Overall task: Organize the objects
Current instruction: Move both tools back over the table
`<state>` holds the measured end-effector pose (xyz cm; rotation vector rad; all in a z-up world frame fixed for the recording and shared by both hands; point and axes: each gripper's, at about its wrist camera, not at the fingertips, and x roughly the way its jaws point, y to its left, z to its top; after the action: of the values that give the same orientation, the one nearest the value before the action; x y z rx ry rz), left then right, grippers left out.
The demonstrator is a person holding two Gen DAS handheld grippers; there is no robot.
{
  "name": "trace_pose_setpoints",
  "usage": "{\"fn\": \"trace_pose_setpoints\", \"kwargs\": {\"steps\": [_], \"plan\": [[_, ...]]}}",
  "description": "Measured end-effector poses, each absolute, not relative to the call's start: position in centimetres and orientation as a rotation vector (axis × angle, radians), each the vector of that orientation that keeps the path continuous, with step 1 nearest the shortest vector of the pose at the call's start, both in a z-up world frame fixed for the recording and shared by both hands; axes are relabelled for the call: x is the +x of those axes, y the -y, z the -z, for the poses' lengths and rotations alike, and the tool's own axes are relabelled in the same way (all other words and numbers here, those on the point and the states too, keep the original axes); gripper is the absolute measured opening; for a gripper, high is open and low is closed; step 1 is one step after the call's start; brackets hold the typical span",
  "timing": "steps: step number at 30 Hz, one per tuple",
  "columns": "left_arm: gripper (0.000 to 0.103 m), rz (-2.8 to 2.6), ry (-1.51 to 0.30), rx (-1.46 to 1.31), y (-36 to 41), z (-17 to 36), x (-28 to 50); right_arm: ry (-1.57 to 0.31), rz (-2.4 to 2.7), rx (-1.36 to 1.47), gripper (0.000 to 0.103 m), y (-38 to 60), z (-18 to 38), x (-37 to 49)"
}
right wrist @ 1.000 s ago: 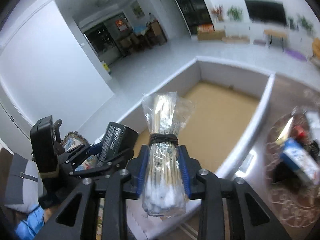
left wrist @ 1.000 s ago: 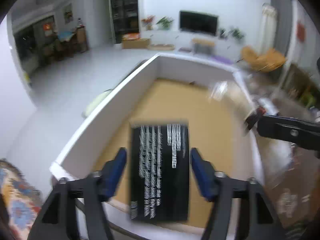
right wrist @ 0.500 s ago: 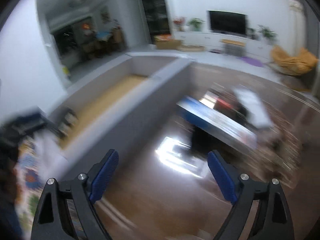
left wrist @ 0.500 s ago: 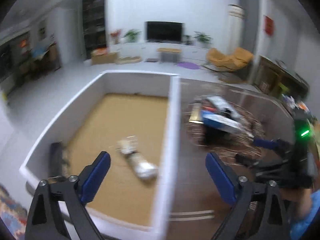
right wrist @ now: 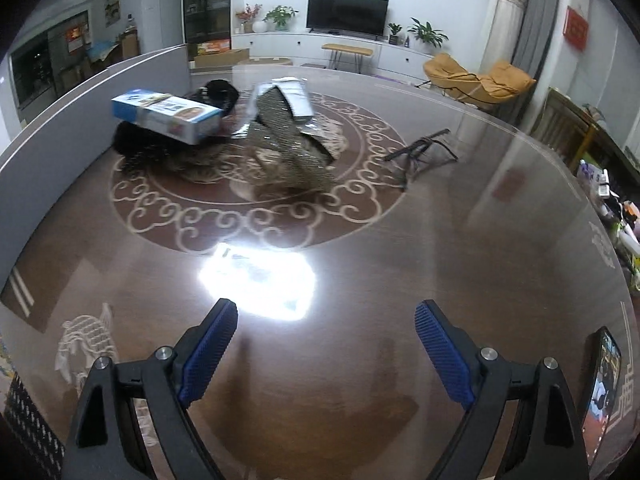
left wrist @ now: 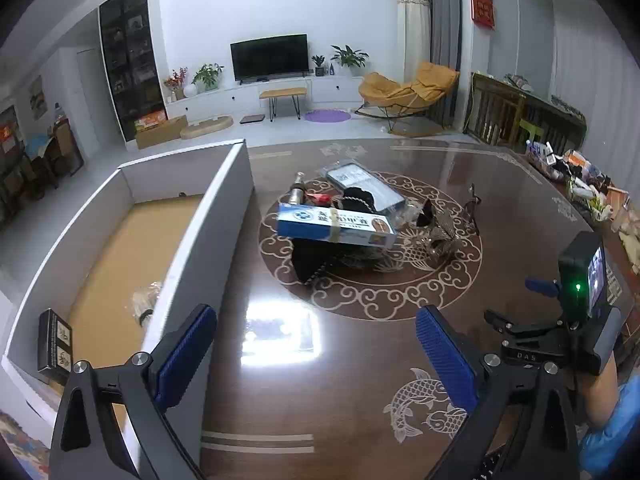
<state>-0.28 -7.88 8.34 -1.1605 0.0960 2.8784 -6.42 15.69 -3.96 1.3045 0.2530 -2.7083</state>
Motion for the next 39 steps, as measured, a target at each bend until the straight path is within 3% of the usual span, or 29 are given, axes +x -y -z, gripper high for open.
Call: {"fn": "trace_pose_setpoints", "kwargs": {"steps": [13, 20, 39], "plan": [[0.101, -2.873, -0.140, -1.183, 6.1, -6.8, -2.1, -0.217, 2.707, 1.326, 0.092, -16.3, 5.4, -7.3], [0.101, -2.841, -0.144, -1.219, 4.9, -4.8, -3.2, -0.148, 2.708, 1.384, 0.103, -17.0, 5.8, -8.2], [0.101, -2.834, -0.206, -1.250, 3.8, -2.9, -4.6, -0.101, 2.698, 1.401, 0.103, -17.2, 6.1, -8.6]]}}
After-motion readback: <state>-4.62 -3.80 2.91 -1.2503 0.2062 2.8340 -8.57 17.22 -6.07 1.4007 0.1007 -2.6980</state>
